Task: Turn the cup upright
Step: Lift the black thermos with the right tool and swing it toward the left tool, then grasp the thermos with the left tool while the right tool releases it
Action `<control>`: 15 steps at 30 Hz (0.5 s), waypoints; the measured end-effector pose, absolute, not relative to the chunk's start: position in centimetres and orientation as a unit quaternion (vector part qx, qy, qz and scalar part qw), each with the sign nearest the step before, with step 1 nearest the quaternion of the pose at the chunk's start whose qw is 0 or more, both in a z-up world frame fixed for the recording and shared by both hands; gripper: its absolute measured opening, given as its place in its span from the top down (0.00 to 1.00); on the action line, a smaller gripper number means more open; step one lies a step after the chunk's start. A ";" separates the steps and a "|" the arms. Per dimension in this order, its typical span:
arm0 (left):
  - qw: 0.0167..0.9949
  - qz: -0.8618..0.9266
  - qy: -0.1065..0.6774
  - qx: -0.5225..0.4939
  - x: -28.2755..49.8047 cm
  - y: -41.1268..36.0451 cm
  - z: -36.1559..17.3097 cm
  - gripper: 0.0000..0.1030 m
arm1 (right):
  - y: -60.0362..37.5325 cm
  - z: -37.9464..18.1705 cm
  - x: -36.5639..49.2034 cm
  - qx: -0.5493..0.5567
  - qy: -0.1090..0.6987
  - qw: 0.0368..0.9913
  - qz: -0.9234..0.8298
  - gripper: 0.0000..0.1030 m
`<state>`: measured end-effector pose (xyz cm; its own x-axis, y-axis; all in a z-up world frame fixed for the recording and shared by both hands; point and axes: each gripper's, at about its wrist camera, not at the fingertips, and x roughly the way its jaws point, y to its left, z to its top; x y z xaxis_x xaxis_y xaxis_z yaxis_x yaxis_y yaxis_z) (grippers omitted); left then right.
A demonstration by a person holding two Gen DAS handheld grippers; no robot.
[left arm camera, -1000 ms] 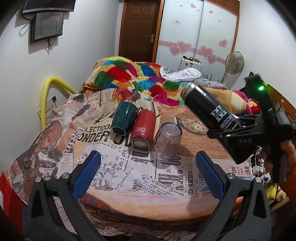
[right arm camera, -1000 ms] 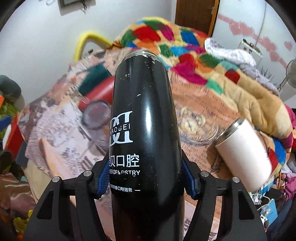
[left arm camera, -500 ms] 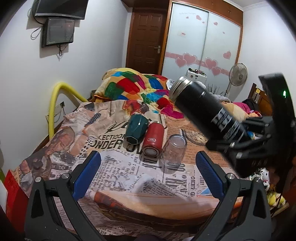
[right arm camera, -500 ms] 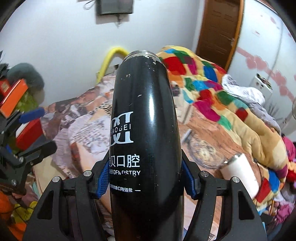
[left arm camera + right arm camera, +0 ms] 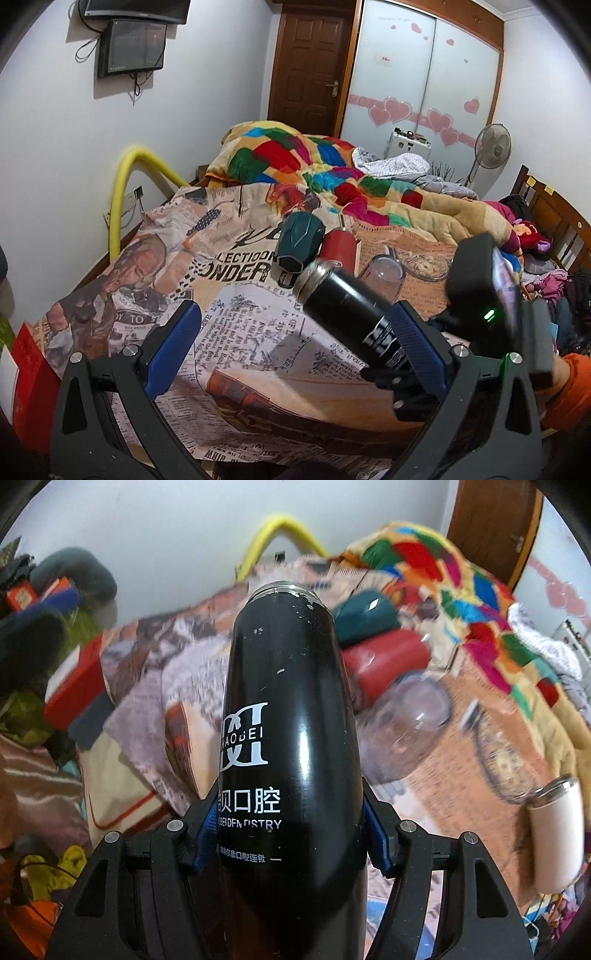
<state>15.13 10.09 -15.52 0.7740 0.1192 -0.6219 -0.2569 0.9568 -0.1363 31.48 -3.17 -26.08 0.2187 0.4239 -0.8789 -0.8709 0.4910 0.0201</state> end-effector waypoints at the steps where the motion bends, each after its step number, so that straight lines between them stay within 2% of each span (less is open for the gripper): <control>1: 0.935 0.101 0.324 -0.109 15.2 10.2 -15.8 0.00 | -3.0 -26.9 31.6 -0.257 0.453 0.734 0.437 0.40; 7: 0.923 0.102 0.352 -0.119 16.4 10.9 -18.0 0.00 | -2.2 -29.6 31.7 -0.277 0.480 0.715 0.427 0.40; 15: 0.907 0.104 0.383 -0.141 17.3 11.8 -20.3 0.00 | -2.1 -30.3 31.8 -0.287 0.480 0.711 0.427 0.40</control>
<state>17.31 11.77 -20.29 0.6848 0.0808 -0.7242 -0.2972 0.9384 -0.1764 31.80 -2.06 -30.29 0.1756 0.3309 -0.9272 -0.8820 0.4713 0.0012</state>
